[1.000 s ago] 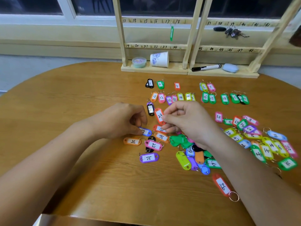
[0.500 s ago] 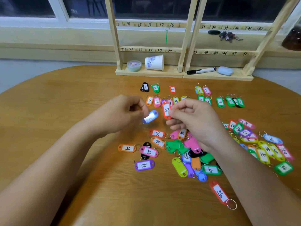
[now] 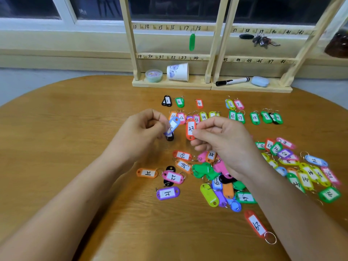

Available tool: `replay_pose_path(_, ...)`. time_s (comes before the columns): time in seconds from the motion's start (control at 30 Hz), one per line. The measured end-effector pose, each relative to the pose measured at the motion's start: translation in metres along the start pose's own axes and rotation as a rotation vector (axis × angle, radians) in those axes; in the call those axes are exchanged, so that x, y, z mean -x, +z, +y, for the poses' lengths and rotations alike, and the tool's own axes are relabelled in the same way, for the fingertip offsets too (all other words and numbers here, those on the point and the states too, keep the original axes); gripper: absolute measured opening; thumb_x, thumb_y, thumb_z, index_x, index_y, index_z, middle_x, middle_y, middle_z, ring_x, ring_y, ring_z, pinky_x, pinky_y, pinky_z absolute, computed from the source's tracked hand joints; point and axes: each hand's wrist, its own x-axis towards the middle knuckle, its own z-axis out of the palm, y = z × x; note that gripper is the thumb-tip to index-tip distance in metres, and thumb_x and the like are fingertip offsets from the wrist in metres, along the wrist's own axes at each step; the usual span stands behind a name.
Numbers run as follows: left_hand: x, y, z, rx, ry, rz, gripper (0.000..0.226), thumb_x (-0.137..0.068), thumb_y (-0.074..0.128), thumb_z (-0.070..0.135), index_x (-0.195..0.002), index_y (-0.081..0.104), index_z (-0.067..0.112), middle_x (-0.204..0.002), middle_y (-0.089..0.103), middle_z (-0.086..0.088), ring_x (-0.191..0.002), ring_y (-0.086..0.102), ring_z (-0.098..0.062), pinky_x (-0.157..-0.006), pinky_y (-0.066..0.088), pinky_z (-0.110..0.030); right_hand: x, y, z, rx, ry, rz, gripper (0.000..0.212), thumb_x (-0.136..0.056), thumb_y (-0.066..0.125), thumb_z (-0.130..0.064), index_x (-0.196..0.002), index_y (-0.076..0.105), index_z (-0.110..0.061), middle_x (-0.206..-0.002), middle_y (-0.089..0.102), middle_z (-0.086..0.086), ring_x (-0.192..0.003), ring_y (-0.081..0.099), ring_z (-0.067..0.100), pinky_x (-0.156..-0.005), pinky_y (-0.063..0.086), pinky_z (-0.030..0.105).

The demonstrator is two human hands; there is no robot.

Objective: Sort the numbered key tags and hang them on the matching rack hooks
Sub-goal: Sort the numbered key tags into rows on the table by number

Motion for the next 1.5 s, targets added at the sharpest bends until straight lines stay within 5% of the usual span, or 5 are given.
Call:
replay_pose_path(0.27, 0.007, 0.003, 0.004, -0.030, 0.067, -0.150, 0.015, -0.097, 0.075, 0.013, -0.103, 0.077, 0.027, -0.097, 0.076, -0.007, -0.076, 0.064, -0.019, -0.076, 0.052, -0.038, 0.004, 0.002, -0.001, 0.061, -0.014, -0.026, 0.009, -0.092, 0.080, -0.005, -0.099, 0.075, -0.006, -0.080, 0.079, 0.014, -0.075, 0.079, 0.029, -0.066, 0.061, 0.029)
replay_pose_path(0.63, 0.006, 0.008, 0.007, 0.174, 0.050, 0.004, 0.064, -0.076, 0.093, 0.007, -0.127, 0.057, 0.017, -0.095, 0.079, -0.011, -0.077, 0.072, -0.016, -0.076, 0.060, -0.025, 0.011, 0.007, -0.003, 0.132, -0.045, -0.089, 0.009, -0.094, 0.079, -0.008, -0.103, 0.075, -0.010, -0.081, 0.080, 0.009, -0.077, 0.080, 0.024, -0.076, 0.065, 0.036)
replay_pose_path(0.9, 0.005, 0.009, 0.005, 0.264, -0.021, 0.011, 0.064, -0.066, 0.095, 0.021, -0.121, 0.063, 0.014, -0.094, 0.081, -0.012, -0.081, 0.075, -0.024, -0.081, 0.058, -0.036, 0.017, 0.007, -0.009, 0.013, 0.034, -0.161, 0.011, -0.093, 0.077, -0.003, -0.103, 0.073, -0.001, -0.082, 0.079, 0.017, -0.070, 0.078, 0.022, -0.059, 0.055, 0.018)
replay_pose_path(1.27, 0.002, 0.017, -0.001, 0.315, -0.074, 0.029, 0.054, -0.068, 0.096, 0.020, -0.112, 0.067, 0.010, -0.085, 0.079, -0.019, -0.064, 0.070, -0.017, -0.057, 0.052, -0.020, 0.017, 0.010, -0.007, 0.088, 0.024, -0.131, 0.006, -0.095, 0.076, -0.003, -0.100, 0.075, -0.007, -0.081, 0.080, 0.012, -0.071, 0.079, 0.022, -0.059, 0.054, 0.017)
replay_pose_path(1.5, 0.004, 0.021, -0.003, 0.314, -0.022, 0.044, 0.044, -0.071, 0.095, 0.016, -0.103, 0.067, 0.006, -0.083, 0.079, -0.017, -0.074, 0.076, -0.023, -0.069, 0.060, -0.029, 0.014, 0.012, -0.003, 0.250, -0.100, -0.027, 0.007, -0.095, 0.078, -0.010, -0.096, 0.079, -0.017, -0.078, 0.079, 0.001, -0.071, 0.078, 0.016, -0.065, 0.063, 0.027)
